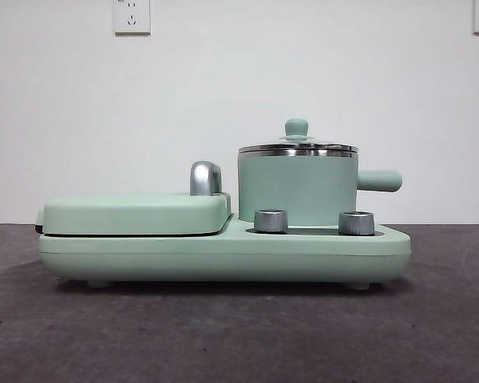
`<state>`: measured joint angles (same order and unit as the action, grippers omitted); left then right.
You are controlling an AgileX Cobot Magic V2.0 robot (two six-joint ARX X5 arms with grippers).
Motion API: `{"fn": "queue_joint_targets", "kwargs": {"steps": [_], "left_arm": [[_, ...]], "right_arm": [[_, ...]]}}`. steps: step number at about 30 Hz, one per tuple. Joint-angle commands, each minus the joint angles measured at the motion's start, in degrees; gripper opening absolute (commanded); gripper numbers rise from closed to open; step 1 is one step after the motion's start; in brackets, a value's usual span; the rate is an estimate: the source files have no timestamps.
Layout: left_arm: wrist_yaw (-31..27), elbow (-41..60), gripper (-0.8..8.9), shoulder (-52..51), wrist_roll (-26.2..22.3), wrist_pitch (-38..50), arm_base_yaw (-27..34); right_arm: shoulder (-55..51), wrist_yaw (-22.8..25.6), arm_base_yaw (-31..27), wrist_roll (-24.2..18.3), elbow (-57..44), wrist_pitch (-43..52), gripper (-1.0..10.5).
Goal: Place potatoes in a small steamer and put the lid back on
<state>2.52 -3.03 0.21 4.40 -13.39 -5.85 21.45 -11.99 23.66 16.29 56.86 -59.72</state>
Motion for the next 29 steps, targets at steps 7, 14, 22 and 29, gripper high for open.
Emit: {"fn": "queue_joint_targets", "kwargs": {"steps": [7,14,22,29], "left_arm": [[0.1,1.0,0.07,0.0,-0.5,-0.3,0.1],[0.1,1.0,0.07,0.0,-0.5,-0.3,0.1],[0.1,1.0,0.07,0.0,-0.5,-0.3,0.0],[0.1,1.0,0.07,0.0,-0.5,-0.3,0.1]], "right_arm": [[0.1,0.0,0.3,-0.6,0.5,0.6,0.2],[-0.4,0.0,-0.2,-0.6,0.0,1.0,0.2],[-4.1,1.5,-13.3,-5.3,-14.2,17.2,0.2],[-11.5,4.8,-19.4,-11.7,-38.5,47.2,0.2]]}}
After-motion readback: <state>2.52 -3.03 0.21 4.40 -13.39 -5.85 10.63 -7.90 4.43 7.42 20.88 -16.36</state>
